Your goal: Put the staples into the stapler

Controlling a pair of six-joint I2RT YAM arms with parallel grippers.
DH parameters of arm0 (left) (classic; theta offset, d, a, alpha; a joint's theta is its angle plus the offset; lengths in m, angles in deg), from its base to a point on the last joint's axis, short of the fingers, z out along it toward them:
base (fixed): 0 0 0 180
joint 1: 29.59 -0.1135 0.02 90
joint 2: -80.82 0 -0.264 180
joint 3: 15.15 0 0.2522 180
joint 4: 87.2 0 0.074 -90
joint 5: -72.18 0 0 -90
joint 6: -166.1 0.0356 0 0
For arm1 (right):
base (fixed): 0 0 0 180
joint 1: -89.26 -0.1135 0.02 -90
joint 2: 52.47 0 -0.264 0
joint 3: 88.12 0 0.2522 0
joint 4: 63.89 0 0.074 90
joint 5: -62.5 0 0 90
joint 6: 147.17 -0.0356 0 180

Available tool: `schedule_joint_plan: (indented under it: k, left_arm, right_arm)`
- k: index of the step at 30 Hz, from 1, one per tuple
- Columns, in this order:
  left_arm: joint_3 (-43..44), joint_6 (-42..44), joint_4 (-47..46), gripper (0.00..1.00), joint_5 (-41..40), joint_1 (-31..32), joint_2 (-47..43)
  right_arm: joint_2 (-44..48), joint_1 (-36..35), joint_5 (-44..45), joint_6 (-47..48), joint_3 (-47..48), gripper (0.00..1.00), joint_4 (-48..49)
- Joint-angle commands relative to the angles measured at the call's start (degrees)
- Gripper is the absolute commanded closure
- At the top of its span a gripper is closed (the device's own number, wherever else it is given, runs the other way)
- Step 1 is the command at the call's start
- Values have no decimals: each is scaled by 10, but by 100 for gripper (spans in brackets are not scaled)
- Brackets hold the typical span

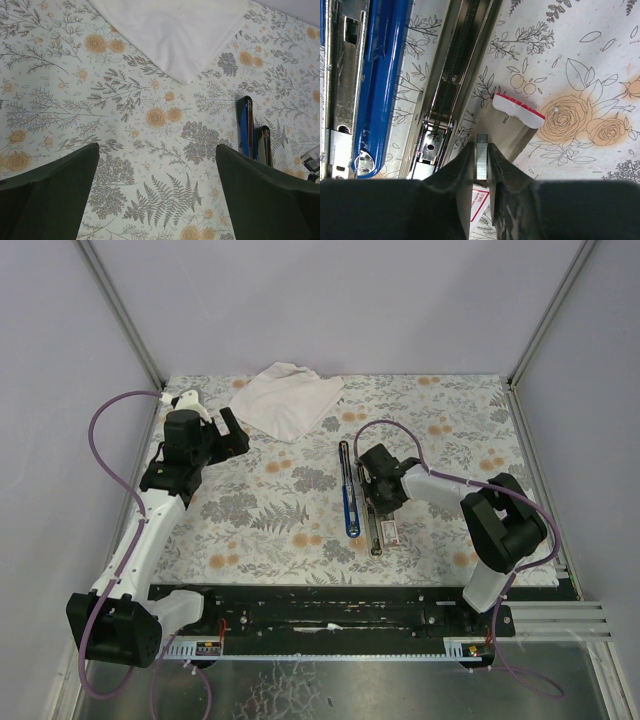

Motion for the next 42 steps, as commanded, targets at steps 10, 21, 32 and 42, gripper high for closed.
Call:
schedule_joint_plan:
  k: [10, 21, 32, 42]
  left_arm:
    - [-4, -1, -33, 0, 7, -4, 2]
    - [-5, -2, -33, 0, 8, -5, -1]
    - [-4, -1, -33, 0, 10, -5, -3]
    - [-22, -44, -52, 3, 79, -1, -2]
  right_arm:
    - [73, 11, 21, -18, 42, 83, -63]
    - [70, 65, 135, -47, 49, 84, -95]
    - [4, 104, 117, -65, 25, 84, -42]
    - [49, 106, 27, -102, 5, 83, -13]
